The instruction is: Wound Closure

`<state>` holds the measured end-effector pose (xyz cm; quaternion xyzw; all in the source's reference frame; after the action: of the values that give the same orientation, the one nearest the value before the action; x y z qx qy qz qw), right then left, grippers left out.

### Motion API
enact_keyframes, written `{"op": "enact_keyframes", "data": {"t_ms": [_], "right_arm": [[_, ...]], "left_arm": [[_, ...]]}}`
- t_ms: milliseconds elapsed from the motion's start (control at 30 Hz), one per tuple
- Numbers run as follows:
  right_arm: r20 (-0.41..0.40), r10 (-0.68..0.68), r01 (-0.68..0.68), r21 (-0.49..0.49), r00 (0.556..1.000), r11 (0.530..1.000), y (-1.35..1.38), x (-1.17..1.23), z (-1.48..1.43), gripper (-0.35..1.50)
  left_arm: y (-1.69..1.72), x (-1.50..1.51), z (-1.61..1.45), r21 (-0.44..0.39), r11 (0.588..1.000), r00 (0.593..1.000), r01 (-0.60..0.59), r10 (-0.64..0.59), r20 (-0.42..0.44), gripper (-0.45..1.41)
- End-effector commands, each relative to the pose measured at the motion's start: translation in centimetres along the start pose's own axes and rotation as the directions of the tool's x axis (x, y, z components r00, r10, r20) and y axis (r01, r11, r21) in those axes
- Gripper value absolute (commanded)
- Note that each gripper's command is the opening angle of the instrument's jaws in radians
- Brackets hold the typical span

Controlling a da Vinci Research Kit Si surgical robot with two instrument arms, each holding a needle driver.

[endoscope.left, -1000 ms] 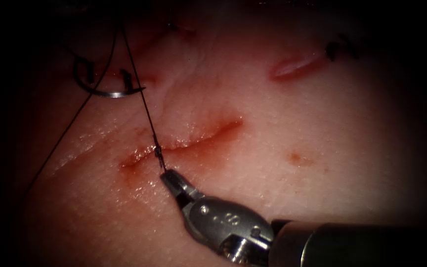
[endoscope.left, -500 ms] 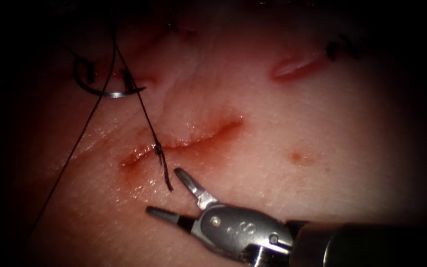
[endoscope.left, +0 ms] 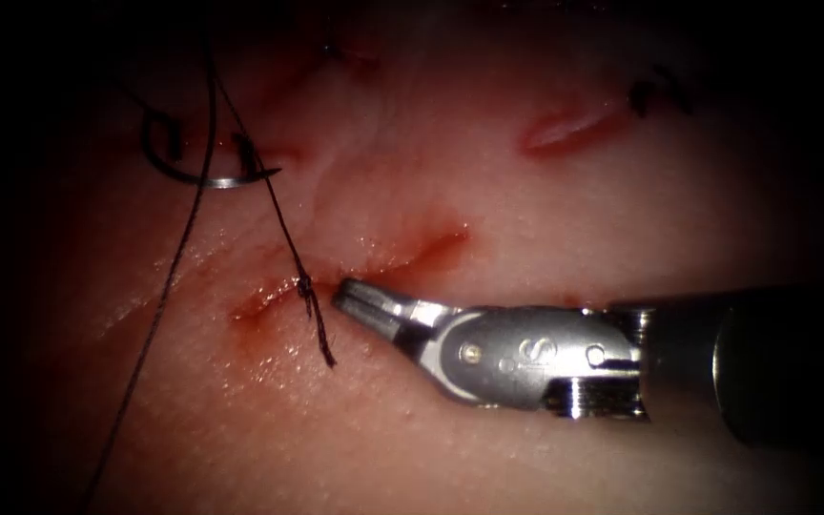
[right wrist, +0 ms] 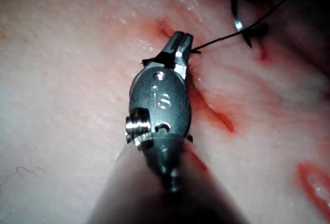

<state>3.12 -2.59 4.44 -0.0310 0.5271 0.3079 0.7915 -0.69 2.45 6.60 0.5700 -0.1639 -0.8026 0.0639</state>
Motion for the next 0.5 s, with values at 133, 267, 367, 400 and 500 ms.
{"op": "enact_keyframes", "data": {"t_ms": [133,267,367,400,500], "right_arm": [[0.004,0.22,-0.22,0.003,0.975,0.975,0.08,-0.07,0.39,1.21],[-0.015,0.274,-0.273,0.067,0.962,0.96,0.15,-0.14,0.62,1.38],[-0.021,0.299,-0.297,0.083,0.954,0.951,0.17,-0.21,0.75,1.33],[-0.022,0.297,-0.295,0.08,0.955,0.952,0.18,-0.22,0.77,1.33],[-0.025,0.309,-0.306,0.078,0.951,0.949,0.18,-0.25,0.84,1.33]], "left_arm": [[-0.03,0.14,0.01,-0.004,1.0,0.999,0.026,-0.026,-0.035,-0.45],[-0.04,0.38,-0.04,-0.009,0.999,0.997,0.036,-0.037,-0.062,-0.45],[-0.09,0.56,-0.09,-0.01,0.999,0.995,0.047,-0.048,-0.082,-0.45],[-0.1,0.6,-0.1,-0.01,0.999,0.995,0.05,-0.051,-0.089,-0.45],[-0.18,0.79,-0.17,0.0,0.998,0.992,0.065,-0.065,-0.109,-0.45]]}}
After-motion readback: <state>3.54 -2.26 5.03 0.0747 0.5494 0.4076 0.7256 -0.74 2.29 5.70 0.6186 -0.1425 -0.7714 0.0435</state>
